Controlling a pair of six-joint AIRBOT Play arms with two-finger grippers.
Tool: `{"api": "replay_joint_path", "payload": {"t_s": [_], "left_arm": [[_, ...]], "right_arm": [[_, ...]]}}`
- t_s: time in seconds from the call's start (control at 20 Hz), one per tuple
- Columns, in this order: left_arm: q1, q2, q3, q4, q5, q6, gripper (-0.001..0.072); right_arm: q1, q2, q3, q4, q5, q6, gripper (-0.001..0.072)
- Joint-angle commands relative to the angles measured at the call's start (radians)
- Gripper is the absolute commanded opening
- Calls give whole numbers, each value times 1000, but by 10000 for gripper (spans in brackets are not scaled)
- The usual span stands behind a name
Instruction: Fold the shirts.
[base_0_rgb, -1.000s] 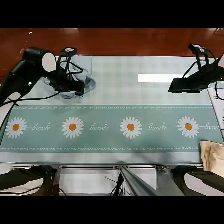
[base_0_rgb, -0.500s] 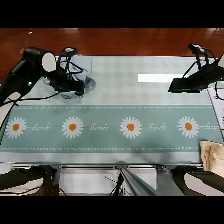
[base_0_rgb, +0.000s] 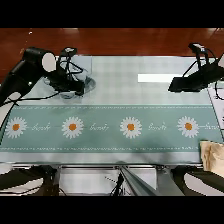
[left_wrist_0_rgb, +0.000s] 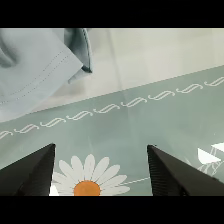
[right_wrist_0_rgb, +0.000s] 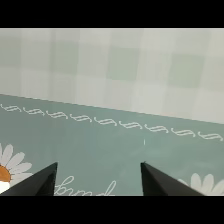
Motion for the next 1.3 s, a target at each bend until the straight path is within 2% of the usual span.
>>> {"api": "replay_joint_path", "payload": {"t_s": [0.0, 0.15, 0.4, 0.5, 0.55, 0.65, 0.75, 0.85, 0.95, 1.1, 1.25], "left_arm": [[1, 0, 0, 5, -11, 0, 712], [1, -2, 0, 76, 0, 0, 712], [0, -4, 0, 79, -29, 1, 712], [5, -14, 0, 122, 9, 100, 712], [10, -17, 0, 181, 45, 109, 713], [54, -18, 13, 281, 121, 37, 714], [133, -18, 32, 282, 227, -32, 714], [208, -27, 34, 225, 341, -41, 715], [260, -68, 34, 131, 391, -41, 714], [295, -173, 34, -40, 360, -33, 715], [290, -282, 34, -224, 312, 57, 715]], "right_arm": [[1, 0, 1, -1, 15, -5, 599], [1, 0, 1, -8, -3, -12, 598], [1, 0, 1, -8, -11, -15, 598], [1, 0, 1, -8, -16, -16, 598], [1, 0, 1, -8, -16, -23, 598], [1, 0, 1, -8, -16, -31, 598], [1, 0, 1, -8, -16, -31, 597], [1, 0, 1, -8, -17, -30, 597], [1, 0, 1, -7, -17, -30, 586], [1, 0, 1, -7, -17, -29, 586], [1, 0, 1, -7, -21, -29, 586]]}}
